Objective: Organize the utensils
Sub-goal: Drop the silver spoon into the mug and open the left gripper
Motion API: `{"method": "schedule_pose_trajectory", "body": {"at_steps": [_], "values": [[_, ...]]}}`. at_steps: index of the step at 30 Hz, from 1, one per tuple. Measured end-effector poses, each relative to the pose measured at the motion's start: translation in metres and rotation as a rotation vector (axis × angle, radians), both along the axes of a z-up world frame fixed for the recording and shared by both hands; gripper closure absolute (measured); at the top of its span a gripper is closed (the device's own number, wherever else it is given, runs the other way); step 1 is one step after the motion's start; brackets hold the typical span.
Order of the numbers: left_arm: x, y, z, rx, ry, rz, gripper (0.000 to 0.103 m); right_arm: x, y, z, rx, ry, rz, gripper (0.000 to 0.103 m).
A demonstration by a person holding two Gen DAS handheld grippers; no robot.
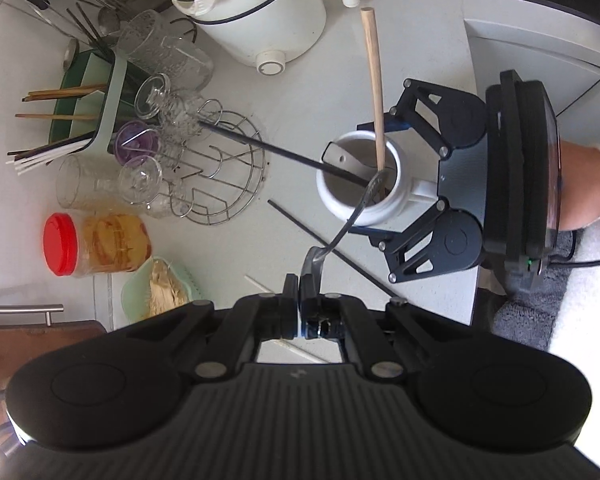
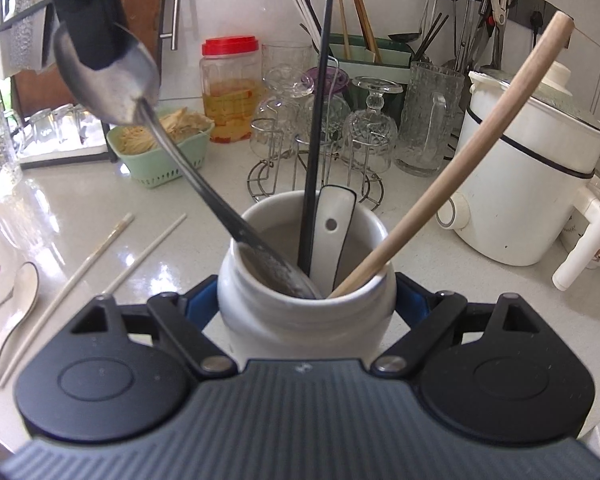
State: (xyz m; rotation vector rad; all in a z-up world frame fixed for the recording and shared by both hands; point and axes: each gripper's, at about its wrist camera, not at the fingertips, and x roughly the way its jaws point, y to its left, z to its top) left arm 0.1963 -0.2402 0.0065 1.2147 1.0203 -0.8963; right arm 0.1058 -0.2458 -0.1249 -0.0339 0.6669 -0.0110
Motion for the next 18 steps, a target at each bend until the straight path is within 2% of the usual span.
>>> {"method": "schedule_pose_trajectory", "body": {"at_steps": [4,6,10,18], "values": [[0.004,-0.004,-0.002,-0.017,0.014,0.030,0.101,-0.001,0.000,0.000,0.000,-0.002,0.007,0.012],[0.005,-0.004,-0.002,-0.025,0.009,0.042,0.096,-0.002,-0.001,0.000,0.000,-0.001,0.010,0.012],[0.005,0.003,0.001,-0.069,0.016,0.082,0.095,0.000,-0.001,0.000,-0.004,0.006,0.015,0.012],[0.003,0.048,0.007,-0.259,0.015,0.288,0.095,0.003,0.001,0.001,-0.007,0.019,0.020,0.012]]}}
